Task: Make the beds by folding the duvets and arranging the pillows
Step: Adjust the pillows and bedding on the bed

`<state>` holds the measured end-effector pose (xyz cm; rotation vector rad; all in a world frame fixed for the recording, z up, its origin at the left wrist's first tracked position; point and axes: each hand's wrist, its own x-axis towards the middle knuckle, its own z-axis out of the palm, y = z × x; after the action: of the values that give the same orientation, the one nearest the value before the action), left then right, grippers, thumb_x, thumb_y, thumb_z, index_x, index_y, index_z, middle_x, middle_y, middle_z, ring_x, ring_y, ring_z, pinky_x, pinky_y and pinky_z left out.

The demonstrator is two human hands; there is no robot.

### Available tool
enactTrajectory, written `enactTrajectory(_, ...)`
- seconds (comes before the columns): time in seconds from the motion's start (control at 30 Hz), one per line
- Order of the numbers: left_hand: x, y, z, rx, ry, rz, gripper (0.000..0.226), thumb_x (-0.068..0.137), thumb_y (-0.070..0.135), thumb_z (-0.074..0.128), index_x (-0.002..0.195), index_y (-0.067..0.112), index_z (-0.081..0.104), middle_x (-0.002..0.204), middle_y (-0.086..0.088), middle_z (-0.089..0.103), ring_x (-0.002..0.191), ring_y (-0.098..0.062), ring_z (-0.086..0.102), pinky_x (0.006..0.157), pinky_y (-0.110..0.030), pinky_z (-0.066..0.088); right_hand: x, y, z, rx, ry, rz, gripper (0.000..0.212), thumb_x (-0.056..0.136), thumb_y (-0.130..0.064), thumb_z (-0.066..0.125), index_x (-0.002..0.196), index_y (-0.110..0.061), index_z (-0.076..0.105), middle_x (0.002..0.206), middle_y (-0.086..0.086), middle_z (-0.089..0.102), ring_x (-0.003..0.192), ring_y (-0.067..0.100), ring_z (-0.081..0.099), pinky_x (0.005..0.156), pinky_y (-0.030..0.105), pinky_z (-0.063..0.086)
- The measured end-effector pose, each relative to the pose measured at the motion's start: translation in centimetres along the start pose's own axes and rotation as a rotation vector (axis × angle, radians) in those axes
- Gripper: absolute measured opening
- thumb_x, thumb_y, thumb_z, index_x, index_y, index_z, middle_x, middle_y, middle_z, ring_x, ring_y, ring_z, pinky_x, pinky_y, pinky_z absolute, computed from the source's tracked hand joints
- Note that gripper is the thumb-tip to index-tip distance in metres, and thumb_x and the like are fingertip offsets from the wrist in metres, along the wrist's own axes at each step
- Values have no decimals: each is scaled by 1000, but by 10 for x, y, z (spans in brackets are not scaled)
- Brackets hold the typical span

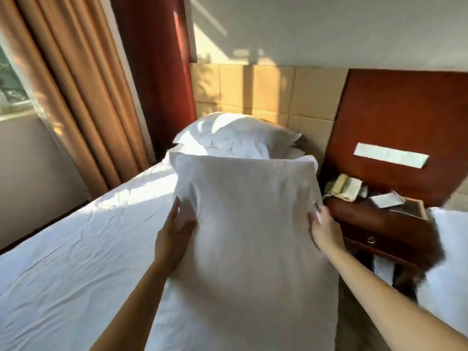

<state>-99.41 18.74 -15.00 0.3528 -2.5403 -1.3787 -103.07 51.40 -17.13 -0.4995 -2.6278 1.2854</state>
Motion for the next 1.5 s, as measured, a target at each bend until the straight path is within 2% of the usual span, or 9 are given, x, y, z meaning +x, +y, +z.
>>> enactTrajectory(0.2, 9, 120, 138, -71, -144, 228, 58, 92, 31, 58, 145, 33, 33, 143, -6, 46, 130, -31, 44, 107, -43, 34, 36, 63, -160, 76, 269, -9, 40, 94, -42, 48, 128, -22, 51, 128, 2, 60, 117, 28, 55, 85, 32, 41)
enactTrajectory(0.3, 11, 166, 207, -76, -246, 320, 58, 91, 29, 59, 144, 32, 36, 142, -7, 47, 129, -31, 45, 104, -41, 36, 40, 107, -210, 61, 436, 85, 48, 92, -45, 50, 136, -25, 47, 136, 3, 54, 123, 28, 50, 100, 36, 40)
enactTrajectory(0.43, 13, 211, 308, -78, -408, 409, 55, 90, 27, 60, 142, 29, 40, 138, -10, 51, 126, -31, 47, 102, -41, 38, 44, 165, -260, 42, 585, 178, 49, 96, -32, 49, 143, -21, 39, 136, 8, 53, 120, 29, 53, 102, 32, 40)
enactTrajectory(0.57, 15, 252, 419, -126, -582, 453, 53, 89, 27, 63, 138, 27, 46, 137, -7, 53, 126, -26, 49, 100, -35, 38, 69, 224, -308, 67, 699, 277, 42, 96, -21, 51, 138, -16, 47, 128, 15, 59, 116, 30, 56, 99, 27, 40)
enactTrajectory(0.93, 39, 446, 707, -241, -1063, 608, 47, 91, 31, 60, 136, 24, 48, 140, -2, 49, 128, -21, 45, 108, -37, 36, 185, 326, -475, 36, 1032, 532, 34, 95, -22, 54, 125, -8, 61, 125, 11, 62, 118, 27, 55, 86, 21, 36)
enactTrajectory(1.1, 13, 537, 803, -235, -1190, 767, 43, 94, 31, 54, 136, 26, 47, 136, -1, 51, 123, -22, 50, 103, -34, 39, 202, 363, -530, 96, 1221, 643, 35, 97, -26, 50, 130, -14, 57, 130, 10, 58, 123, 27, 51, 100, 29, 36)
enactTrajectory(1.2, -13, 589, 862, -248, -1265, 816, 42, 93, 33, 54, 135, 32, 47, 136, -2, 53, 121, -26, 52, 101, -38, 44, 216, 395, -566, 97, 1355, 672, 34, 100, -22, 43, 129, -13, 58, 128, 11, 60, 120, 28, 53, 96, 26, 36)
enactTrajectory(1.4, -93, 696, 970, -386, -1251, 889, 39, 93, 25, 57, 131, 23, 53, 134, 1, 54, 124, -21, 49, 96, -29, 37, 242, 467, -662, 95, 1640, 709, 34, 101, -22, 39, 124, -11, 61, 122, 14, 63, 114, 31, 56, 100, 36, 40)
enactTrajectory(1.5, -138, 783, 1032, -454, -1282, 952, 38, 92, 24, 58, 130, 22, 55, 127, 1, 58, 119, -17, 52, 97, -28, 38, 255, 501, -740, 125, 1779, 691, 33, 100, -21, 41, 119, -8, 64, 116, 15, 65, 109, 32, 56, 90, 33, 41)
